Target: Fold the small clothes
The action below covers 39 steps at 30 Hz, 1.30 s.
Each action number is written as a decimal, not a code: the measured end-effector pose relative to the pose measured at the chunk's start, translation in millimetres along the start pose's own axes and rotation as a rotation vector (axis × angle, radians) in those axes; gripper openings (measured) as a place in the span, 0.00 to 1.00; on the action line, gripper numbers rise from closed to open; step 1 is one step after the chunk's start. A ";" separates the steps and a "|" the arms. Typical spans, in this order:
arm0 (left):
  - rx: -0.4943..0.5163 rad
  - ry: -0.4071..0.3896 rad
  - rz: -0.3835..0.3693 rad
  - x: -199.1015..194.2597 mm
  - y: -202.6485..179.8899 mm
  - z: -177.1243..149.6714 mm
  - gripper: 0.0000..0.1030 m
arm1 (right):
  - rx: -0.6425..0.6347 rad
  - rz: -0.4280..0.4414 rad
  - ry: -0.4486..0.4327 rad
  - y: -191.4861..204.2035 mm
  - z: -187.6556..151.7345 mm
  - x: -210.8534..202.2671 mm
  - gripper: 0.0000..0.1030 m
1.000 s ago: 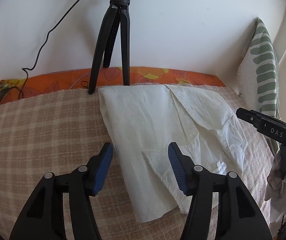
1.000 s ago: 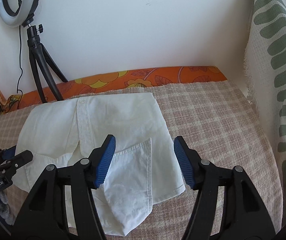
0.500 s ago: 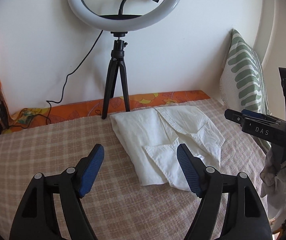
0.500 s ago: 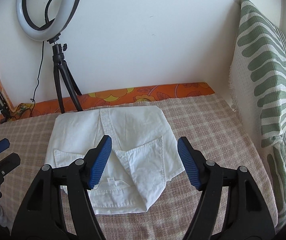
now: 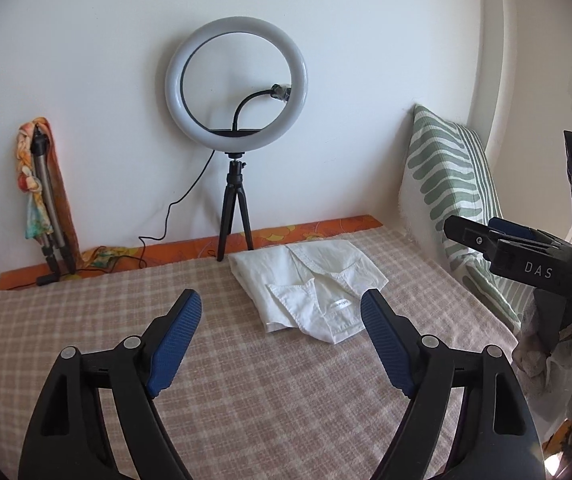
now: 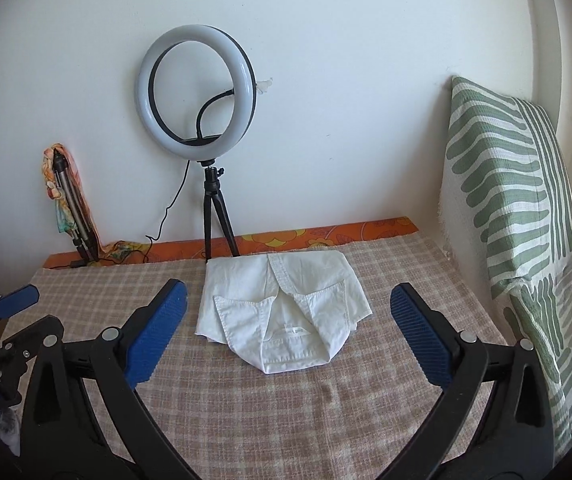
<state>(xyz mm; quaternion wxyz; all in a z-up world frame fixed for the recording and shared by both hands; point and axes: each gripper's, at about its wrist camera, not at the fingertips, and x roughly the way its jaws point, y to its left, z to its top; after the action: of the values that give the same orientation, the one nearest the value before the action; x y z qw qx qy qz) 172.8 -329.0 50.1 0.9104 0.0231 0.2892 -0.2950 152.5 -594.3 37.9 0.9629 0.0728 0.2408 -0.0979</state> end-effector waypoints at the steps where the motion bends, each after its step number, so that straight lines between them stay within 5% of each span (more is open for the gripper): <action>1: 0.004 -0.006 0.003 -5.5 -0.8 -2.9 0.82 | -0.001 0.004 0.000 1.6 -2.5 -3.9 1.00; 10: 0.037 -0.029 0.017 -43.7 -11.1 -34.6 0.83 | -0.030 -0.016 0.028 24.4 -38.7 -46.5 1.00; 18: 0.022 -0.020 0.098 -68.0 -9.7 -62.7 0.91 | 0.069 -0.065 0.015 24.2 -81.5 -87.4 1.00; 20: 0.027 -0.034 0.120 -77.5 -10.8 -71.5 0.99 | 0.105 -0.076 0.004 22.1 -91.6 -99.2 1.00; 39: 0.006 0.005 0.156 -117.1 -7.6 -119.3 0.99 | 0.127 -0.177 -0.048 40.5 -136.8 -152.7 1.00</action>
<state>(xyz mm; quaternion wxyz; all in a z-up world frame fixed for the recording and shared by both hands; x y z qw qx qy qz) 30.3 -248.6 15.2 0.9298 0.0489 0.2882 -0.2238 -32.0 -505.9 -4.9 0.9493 0.1100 0.2166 -0.1994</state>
